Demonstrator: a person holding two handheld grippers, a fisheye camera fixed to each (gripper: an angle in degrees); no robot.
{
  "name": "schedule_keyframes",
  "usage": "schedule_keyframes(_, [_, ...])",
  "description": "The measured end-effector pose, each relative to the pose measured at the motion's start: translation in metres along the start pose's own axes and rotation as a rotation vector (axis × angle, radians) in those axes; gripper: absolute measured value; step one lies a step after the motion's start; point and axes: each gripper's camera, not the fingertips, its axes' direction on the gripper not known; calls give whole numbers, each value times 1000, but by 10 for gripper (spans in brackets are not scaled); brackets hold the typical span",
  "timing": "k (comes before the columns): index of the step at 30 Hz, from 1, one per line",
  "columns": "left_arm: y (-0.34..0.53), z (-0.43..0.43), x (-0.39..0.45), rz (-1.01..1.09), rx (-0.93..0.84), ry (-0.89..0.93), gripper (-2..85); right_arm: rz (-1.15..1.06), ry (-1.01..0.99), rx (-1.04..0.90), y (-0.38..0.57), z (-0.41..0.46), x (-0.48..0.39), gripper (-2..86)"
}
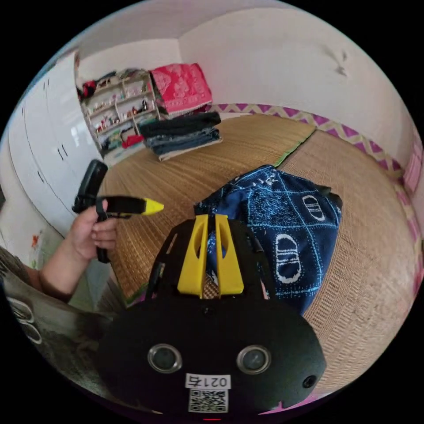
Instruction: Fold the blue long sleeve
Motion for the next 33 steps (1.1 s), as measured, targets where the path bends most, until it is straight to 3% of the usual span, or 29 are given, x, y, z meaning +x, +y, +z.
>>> schedule_keyframes(6, [-10,19,20,48,-56,-39,-9,345,-367,289,54,-142,178,10])
schedule_keyframes(10, [-25,56,40,92,-122,-87,-9,478,-366,435,138,-242,275,9])
schedule_keyframes(15, [-47,119,57,135,-214,-250,-9,676,-74,315,277,-283,377,9])
schedule_keyframes(17, [-52,162,47,138,-364,-372,-9,765,-79,231,319,-261,411,10])
schedule_keyframes(19, [-56,167,41,124,-365,-351,-9,831,-148,214,352,-246,432,11])
schedule_keyframes(20, [-60,169,39,118,-384,-347,-9,826,-157,276,360,-256,432,12])
schedule_keyframes(23, [-64,174,40,130,-401,-357,-9,786,139,315,349,-285,404,14])
schedule_keyframes(26, [-66,177,38,133,-399,-359,-9,533,310,304,296,-288,368,32])
schedule_keyframes(28, [-68,178,35,129,-397,-351,-9,309,332,202,247,-260,348,49])
schedule_keyframes(30, [-70,179,31,122,-398,-341,-9,72,449,-37,188,-191,326,84])
schedule_keyframes(33, [-72,181,27,126,-397,-341,-9,-120,564,-285,155,-102,327,87])
